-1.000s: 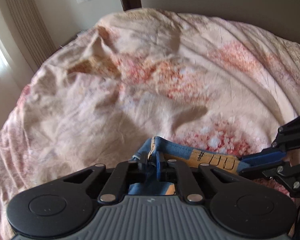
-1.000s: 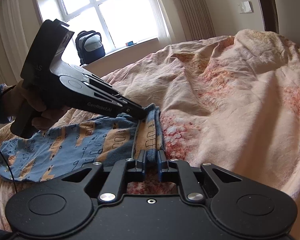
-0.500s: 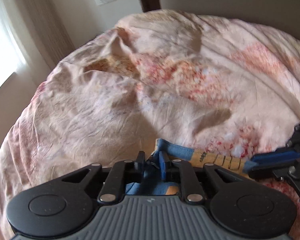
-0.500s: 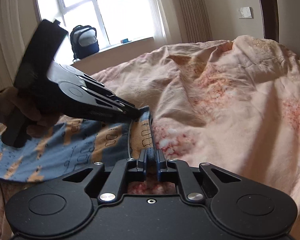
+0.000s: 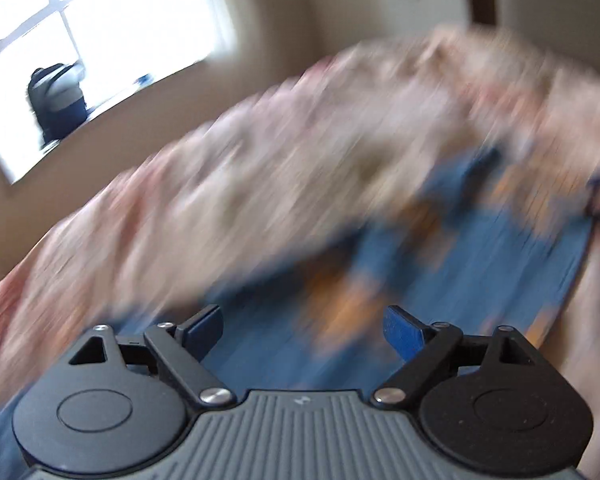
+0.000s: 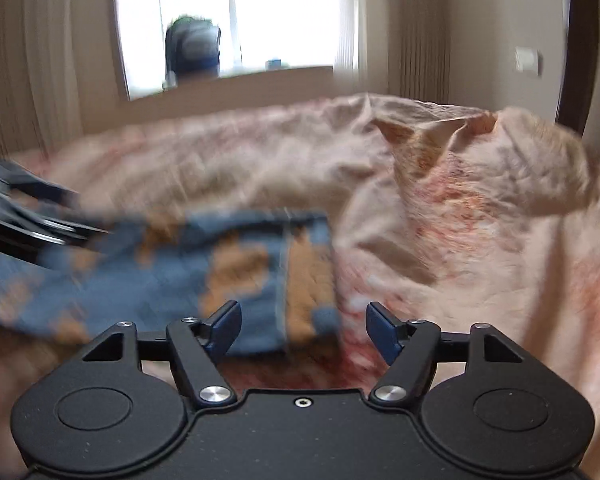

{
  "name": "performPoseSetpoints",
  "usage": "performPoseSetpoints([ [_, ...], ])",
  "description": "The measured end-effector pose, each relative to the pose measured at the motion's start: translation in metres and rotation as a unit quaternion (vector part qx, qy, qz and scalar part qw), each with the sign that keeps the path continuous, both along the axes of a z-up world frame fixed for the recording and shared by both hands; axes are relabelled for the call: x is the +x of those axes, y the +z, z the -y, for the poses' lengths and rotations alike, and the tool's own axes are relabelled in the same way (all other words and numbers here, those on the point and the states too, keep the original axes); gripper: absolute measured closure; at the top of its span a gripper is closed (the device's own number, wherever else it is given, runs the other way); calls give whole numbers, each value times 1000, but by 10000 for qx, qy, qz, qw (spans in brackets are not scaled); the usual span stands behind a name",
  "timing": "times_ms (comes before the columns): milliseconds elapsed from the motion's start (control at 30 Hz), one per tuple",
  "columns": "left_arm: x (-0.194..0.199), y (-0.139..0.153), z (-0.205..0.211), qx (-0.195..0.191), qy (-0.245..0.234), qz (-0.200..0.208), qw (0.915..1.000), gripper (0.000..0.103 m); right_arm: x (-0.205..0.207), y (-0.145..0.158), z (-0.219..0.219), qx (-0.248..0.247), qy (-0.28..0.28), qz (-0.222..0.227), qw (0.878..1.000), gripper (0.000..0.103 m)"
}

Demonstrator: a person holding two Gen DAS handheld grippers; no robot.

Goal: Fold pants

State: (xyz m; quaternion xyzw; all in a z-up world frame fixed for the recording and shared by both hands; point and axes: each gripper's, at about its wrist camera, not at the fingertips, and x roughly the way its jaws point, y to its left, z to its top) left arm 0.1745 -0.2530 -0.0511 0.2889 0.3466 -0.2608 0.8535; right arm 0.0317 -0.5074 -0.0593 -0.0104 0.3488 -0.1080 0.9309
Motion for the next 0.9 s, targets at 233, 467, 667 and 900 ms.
performPoseSetpoints([
  [233, 6, 4, -116, 83, 859, -169, 9961, 2, -8, 16, 9, -477, -161, -299, 9983, 15],
  [467, 15, 10, -173, -73, 1537, 14, 9881, 0, 61, 47, -87, 59, 1696, -162, 9854, 5],
  [667, 30, 9, -250, -713, 2574, -853, 9599, 0, 138, -2, -157, -410, 2870, -1520, 9449, 3],
  [900, 29, 38, -323, -1568, 3200, -7, 9344, 2, 141, 17, -157, -655, 1971, -859, 9744, 1],
])
